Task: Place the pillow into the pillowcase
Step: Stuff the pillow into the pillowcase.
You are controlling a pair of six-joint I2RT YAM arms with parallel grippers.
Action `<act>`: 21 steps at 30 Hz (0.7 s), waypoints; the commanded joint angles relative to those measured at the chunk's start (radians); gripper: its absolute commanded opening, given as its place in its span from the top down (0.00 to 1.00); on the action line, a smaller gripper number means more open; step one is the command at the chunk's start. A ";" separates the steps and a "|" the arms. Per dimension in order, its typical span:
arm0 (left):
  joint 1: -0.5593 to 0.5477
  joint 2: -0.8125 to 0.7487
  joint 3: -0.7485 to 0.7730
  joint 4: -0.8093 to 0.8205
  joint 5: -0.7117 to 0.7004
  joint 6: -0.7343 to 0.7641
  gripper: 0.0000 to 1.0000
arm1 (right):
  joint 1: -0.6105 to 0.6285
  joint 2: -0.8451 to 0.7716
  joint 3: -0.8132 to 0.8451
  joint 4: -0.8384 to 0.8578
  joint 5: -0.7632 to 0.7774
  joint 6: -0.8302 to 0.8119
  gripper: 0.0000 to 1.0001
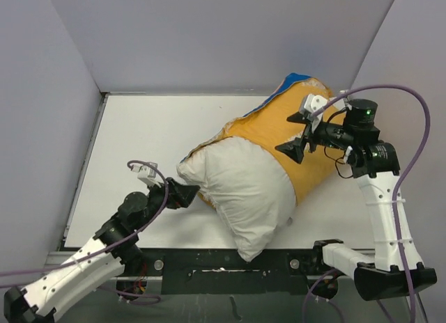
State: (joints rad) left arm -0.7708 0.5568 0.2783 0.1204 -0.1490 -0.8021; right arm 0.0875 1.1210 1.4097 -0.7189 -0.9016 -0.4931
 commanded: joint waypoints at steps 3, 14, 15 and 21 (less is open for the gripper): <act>0.011 -0.268 0.184 -0.619 -0.001 0.147 0.28 | 0.096 0.055 -0.043 -0.137 0.112 -0.062 0.13; -0.043 0.033 0.246 -0.140 0.420 0.104 0.35 | 0.281 0.172 0.003 -0.130 0.652 -0.070 0.45; -0.075 0.089 0.263 -0.093 0.395 0.140 0.34 | 0.283 0.170 0.000 -0.125 0.693 -0.074 0.48; -0.263 0.418 0.414 0.069 0.131 0.385 0.24 | 0.289 0.170 -0.002 -0.122 0.818 -0.084 0.65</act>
State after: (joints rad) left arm -0.9592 0.8436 0.5602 -0.0250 0.1345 -0.5926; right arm 0.3832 1.3010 1.3838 -0.8619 -0.2985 -0.5472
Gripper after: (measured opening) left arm 0.748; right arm 0.406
